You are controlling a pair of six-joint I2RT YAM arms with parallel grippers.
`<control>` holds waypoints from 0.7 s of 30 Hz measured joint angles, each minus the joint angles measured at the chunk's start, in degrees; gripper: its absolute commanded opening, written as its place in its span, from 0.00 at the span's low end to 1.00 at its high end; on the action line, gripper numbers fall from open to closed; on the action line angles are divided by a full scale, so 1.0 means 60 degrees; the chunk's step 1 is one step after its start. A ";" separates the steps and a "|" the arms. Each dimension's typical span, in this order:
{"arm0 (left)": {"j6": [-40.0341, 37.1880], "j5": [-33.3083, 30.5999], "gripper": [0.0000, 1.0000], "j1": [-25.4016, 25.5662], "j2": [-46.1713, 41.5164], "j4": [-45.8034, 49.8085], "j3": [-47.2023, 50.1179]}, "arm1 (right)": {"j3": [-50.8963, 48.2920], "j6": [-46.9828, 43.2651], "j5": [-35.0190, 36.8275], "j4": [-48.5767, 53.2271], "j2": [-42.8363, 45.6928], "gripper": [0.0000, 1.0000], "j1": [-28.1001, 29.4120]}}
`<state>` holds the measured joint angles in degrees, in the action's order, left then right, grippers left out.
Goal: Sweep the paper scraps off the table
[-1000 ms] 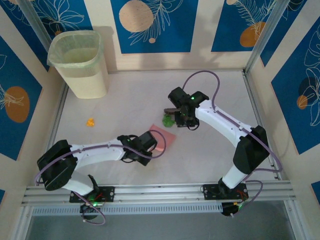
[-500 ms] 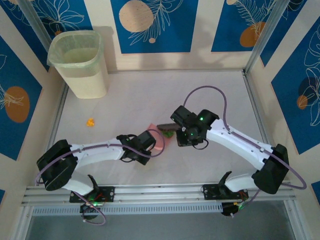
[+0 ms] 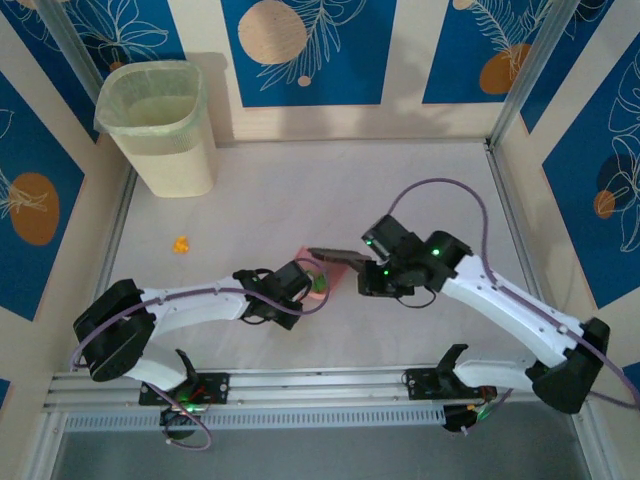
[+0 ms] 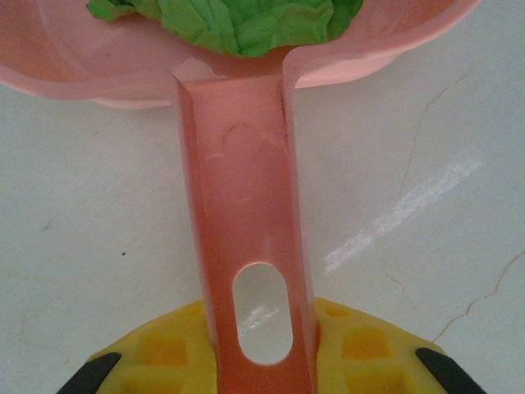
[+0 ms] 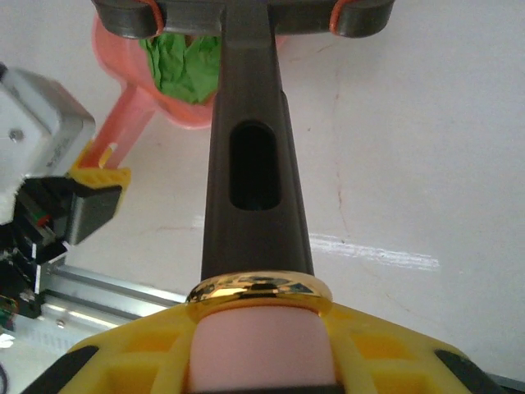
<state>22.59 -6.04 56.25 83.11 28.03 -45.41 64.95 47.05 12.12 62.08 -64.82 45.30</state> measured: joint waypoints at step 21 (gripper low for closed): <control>-0.0004 -0.0124 0.00 0.0000 -0.0025 -0.0040 0.0069 | -0.1009 -0.1800 0.0244 0.0160 0.0375 0.00 -0.0543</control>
<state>22.57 -6.79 56.25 82.96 27.79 -44.99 58.89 36.25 13.58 63.05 -62.57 42.04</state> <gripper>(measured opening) 0.224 0.306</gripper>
